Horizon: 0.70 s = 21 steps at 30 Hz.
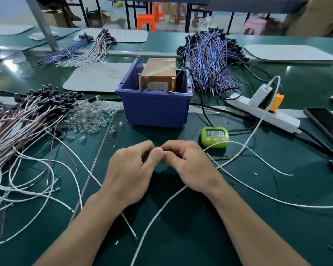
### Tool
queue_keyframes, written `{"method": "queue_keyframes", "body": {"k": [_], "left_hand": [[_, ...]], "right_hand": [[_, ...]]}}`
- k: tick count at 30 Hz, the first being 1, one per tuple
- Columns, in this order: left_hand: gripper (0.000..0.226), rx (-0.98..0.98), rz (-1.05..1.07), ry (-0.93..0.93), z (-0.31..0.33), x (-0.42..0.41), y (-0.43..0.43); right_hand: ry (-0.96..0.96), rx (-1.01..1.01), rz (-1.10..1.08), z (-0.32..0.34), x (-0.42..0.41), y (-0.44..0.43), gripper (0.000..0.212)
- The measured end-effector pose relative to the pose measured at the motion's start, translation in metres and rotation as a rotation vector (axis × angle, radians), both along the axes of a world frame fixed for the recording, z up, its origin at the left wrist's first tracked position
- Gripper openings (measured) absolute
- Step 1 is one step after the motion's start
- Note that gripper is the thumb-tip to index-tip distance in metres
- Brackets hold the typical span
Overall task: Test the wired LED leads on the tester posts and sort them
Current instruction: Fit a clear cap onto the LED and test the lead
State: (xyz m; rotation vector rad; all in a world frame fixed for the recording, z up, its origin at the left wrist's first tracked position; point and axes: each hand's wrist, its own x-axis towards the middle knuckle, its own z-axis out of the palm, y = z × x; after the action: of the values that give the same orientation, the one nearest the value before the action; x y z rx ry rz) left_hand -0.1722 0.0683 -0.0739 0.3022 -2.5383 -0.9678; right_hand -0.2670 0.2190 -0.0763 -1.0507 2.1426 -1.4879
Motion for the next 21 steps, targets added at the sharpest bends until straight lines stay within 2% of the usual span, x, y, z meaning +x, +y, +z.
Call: {"method": "queue_keyframes", "body": {"k": [3,7,11,16,18,21], "left_hand": [[0.055,0.01,0.037,0.018,-0.001,-0.003,-0.002],[0.044,0.242,-0.003,0.015,0.003,-0.007,-0.003],[0.052,0.422,-0.081,-0.001,0.007,-0.01,-0.001],[0.051,0.71,-0.123,-0.013,0.007,-0.012,0.006],[0.052,0.647,-0.097,-0.015,0.007,-0.013,0.006],[0.048,0.33,-0.008,0.032,0.002,-0.011,0.001]], "right_hand": [[-0.055,0.008,0.064,0.002,-0.001,0.004,0.018],[-0.083,0.014,0.116,0.007,0.0,0.005,0.012],[-0.15,-0.103,0.126,0.009,0.004,0.002,0.016],[-0.197,-0.17,0.134,0.012,0.003,0.001,0.025],[-0.135,-0.143,0.102,0.011,0.004,0.001,0.02],[-0.028,-0.074,0.056,0.009,0.006,0.002,0.012]]}}
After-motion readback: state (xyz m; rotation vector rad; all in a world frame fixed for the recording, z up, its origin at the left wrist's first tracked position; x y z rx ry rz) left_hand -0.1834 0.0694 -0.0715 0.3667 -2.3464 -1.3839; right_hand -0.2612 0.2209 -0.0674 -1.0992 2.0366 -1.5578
